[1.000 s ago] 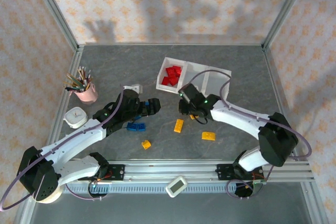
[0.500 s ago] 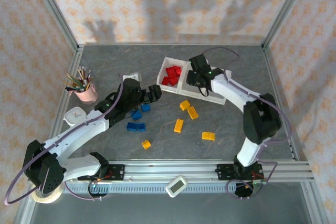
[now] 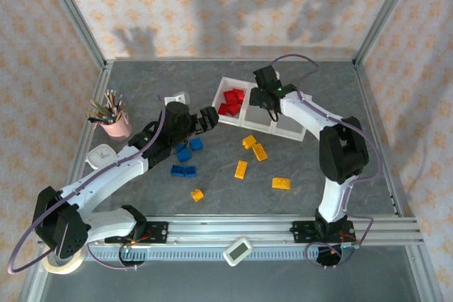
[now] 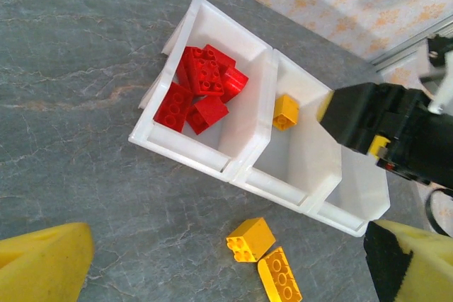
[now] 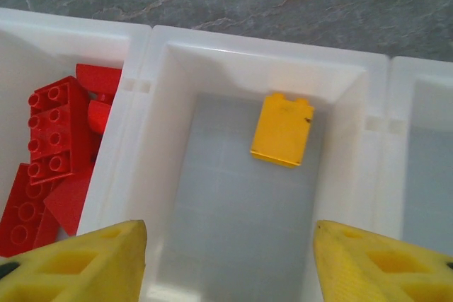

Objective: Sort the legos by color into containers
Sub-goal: Place the lego in the container, then pick up the lego from the center of the table.

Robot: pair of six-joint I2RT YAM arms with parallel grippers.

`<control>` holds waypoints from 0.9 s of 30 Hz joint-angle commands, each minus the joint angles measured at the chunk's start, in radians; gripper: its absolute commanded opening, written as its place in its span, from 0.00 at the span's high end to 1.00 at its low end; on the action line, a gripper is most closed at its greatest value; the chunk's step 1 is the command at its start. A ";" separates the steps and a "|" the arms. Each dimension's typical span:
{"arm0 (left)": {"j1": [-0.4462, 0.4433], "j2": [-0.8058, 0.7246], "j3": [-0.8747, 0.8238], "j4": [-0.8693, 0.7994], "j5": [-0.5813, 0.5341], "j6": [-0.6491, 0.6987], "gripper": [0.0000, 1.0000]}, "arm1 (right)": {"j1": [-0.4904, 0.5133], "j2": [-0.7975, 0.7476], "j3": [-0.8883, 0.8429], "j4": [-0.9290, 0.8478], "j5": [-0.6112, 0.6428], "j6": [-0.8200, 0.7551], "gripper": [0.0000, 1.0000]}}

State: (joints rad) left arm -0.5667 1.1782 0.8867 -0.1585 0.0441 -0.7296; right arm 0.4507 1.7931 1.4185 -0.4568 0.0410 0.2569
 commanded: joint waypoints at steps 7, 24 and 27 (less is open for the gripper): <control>0.009 -0.121 -0.040 -0.006 0.016 -0.013 0.01 | 0.041 -0.196 -0.150 -0.096 -0.051 0.038 0.32; -0.157 -0.169 -0.170 0.029 -0.009 -0.098 0.01 | 0.141 -0.406 -0.521 -0.031 -0.153 0.138 0.23; -0.172 -0.151 -0.179 0.037 -0.020 -0.117 0.01 | 0.143 -0.408 -0.560 0.006 -0.171 0.140 0.21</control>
State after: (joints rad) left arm -0.7280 1.0130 0.7170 -0.1444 0.0597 -0.8192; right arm 0.5884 1.4067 0.8856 -0.4961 -0.1089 0.3813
